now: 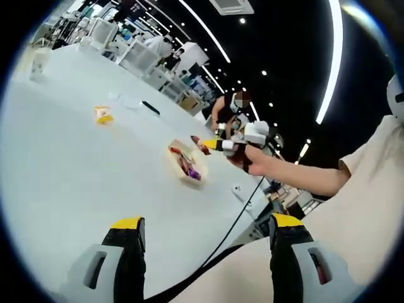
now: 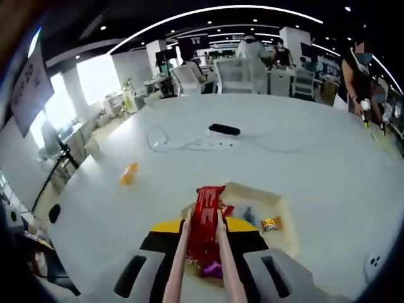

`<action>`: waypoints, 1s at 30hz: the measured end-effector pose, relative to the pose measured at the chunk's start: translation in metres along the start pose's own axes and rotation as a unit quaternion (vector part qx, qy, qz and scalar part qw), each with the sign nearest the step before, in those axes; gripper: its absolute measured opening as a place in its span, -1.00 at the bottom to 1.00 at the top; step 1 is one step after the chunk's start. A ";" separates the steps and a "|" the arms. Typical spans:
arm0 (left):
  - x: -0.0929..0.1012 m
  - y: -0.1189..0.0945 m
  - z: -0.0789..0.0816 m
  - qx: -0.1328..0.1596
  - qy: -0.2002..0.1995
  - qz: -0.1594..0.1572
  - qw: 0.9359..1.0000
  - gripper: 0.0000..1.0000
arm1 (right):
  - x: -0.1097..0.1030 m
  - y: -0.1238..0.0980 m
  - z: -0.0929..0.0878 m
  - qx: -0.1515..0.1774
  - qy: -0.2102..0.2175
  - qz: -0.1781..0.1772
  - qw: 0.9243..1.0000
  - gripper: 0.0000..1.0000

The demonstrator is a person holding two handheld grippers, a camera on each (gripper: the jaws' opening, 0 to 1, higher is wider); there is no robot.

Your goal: Place the target food into the container with the food tongs after gripping and lifting it, then release it inside without dropping or visibly crushing the food.

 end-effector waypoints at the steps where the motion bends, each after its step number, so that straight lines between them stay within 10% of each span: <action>1: 0.000 0.000 0.001 -0.001 0.000 -0.001 1.000 0.60 | 0.001 0.000 0.000 0.000 0.002 0.000 1.000 -0.55; 30: -0.004 0.000 0.002 -0.002 0.001 -0.003 1.000 0.60 | 0.024 -0.011 -0.004 0.000 0.017 -0.024 1.000 -0.54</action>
Point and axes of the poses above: the point that each gripper's makers call its tool centre point, and the gripper's own axes: y roughly forward along the fingers, x roughly to its right, z roughly out of its top, the point moved 3 cm from there along -y, roughly backward along the fingers, and after that the axes turned 4 degrees about -z, right-handed, at the moved point
